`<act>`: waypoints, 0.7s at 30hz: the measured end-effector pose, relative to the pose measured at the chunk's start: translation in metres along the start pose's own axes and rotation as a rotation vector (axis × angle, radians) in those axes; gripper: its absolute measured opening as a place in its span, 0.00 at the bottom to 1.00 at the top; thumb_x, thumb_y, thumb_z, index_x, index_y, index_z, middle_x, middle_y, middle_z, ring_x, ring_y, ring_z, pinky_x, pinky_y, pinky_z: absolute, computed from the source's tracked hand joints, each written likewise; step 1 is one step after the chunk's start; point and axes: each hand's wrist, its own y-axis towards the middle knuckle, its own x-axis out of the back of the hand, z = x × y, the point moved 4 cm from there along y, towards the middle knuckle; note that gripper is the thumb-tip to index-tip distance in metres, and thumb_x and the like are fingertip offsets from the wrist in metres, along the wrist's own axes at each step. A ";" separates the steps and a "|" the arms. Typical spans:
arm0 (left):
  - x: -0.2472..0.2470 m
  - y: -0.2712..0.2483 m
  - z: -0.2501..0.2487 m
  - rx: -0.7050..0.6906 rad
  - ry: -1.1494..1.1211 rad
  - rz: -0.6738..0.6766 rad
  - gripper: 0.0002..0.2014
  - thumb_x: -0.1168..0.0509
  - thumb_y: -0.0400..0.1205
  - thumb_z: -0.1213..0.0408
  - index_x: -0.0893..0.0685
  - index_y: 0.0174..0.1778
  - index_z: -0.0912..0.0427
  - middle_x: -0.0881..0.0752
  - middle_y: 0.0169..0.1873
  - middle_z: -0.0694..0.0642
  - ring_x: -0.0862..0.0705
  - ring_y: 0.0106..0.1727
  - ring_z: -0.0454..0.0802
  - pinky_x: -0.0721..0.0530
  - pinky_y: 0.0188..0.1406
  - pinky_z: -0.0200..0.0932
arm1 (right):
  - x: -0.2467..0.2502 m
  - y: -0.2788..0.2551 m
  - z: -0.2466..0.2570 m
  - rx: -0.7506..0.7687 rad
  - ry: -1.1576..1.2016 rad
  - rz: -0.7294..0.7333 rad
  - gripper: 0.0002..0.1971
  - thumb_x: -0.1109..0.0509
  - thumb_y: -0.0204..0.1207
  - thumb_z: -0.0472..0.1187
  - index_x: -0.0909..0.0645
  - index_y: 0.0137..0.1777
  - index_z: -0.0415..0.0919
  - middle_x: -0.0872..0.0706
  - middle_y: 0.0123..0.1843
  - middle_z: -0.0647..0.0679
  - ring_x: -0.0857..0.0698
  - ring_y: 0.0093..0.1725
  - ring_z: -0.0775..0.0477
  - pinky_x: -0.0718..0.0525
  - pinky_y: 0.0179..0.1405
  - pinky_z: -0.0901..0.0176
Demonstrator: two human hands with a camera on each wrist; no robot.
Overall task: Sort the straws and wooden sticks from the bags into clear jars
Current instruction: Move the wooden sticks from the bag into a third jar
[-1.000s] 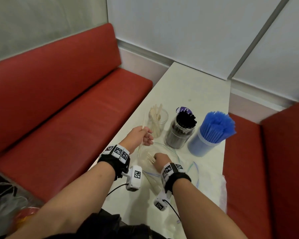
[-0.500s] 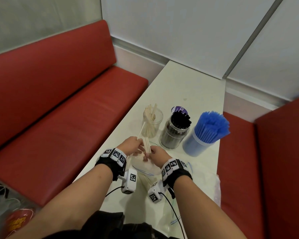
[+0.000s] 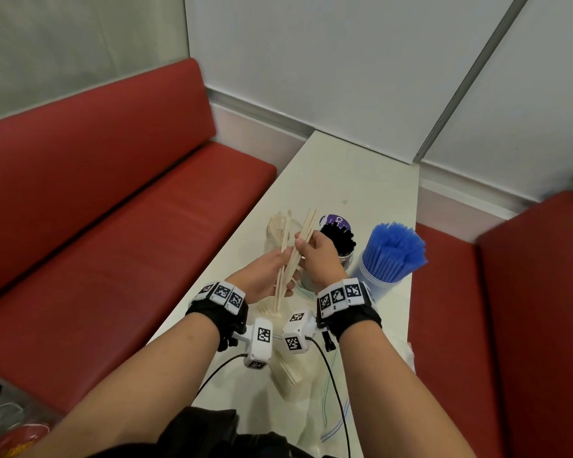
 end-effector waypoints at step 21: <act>-0.005 -0.010 -0.012 0.008 -0.429 -0.024 0.31 0.41 0.77 0.30 0.15 0.46 0.58 0.24 0.27 0.49 0.25 0.22 0.40 0.26 0.14 0.32 | 0.017 -0.016 0.108 0.339 0.444 0.045 0.19 0.28 0.83 0.50 0.21 0.34 0.40 0.28 0.22 0.50 0.25 0.23 0.50 0.14 0.37 0.52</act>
